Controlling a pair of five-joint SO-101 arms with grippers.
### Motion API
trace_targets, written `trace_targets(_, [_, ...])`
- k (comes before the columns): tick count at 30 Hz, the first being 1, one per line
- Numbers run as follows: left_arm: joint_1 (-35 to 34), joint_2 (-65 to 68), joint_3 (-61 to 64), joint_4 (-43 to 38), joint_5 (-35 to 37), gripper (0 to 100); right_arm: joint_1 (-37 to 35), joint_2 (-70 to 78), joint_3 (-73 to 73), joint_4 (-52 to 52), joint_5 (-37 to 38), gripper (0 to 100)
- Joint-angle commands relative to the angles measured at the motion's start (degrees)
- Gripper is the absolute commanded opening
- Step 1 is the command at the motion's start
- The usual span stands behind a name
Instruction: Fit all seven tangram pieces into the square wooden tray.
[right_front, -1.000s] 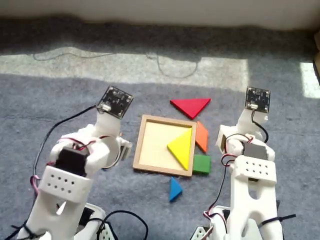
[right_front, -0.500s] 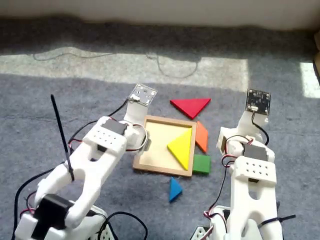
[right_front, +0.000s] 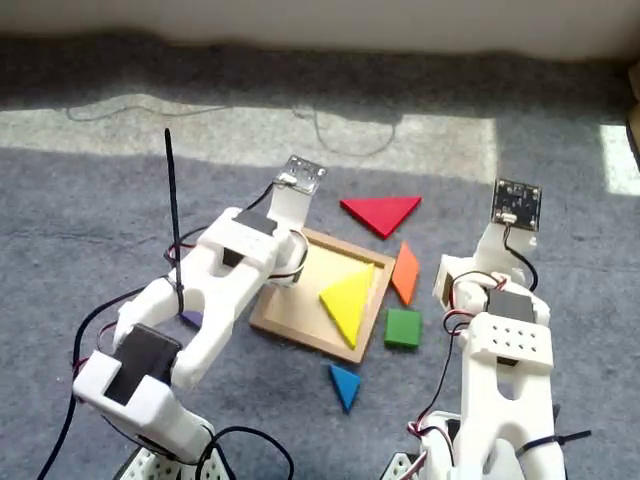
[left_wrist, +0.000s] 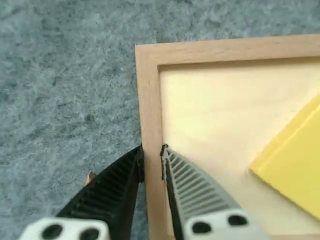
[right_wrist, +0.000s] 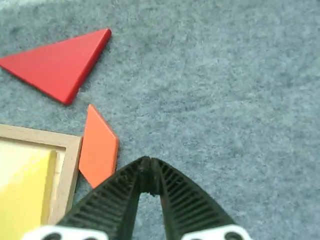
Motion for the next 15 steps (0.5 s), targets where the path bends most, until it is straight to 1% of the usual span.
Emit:
trace_targets(1, [-2.0,0.0,-3.2,1.6,0.0,1,0.6,-1.9,-0.3,-1.2,0.1,1.0])
trace_targets(7, [-7.5,-0.2,-3.4,1.5,0.3,1,0.4,-1.9,-0.3,-1.2,0.1,1.0])
trace_targets(15, [-8.2,-1.0,-3.4,2.4,0.4,1,0.3,-1.9,-0.3,-1.2,0.1,1.0])
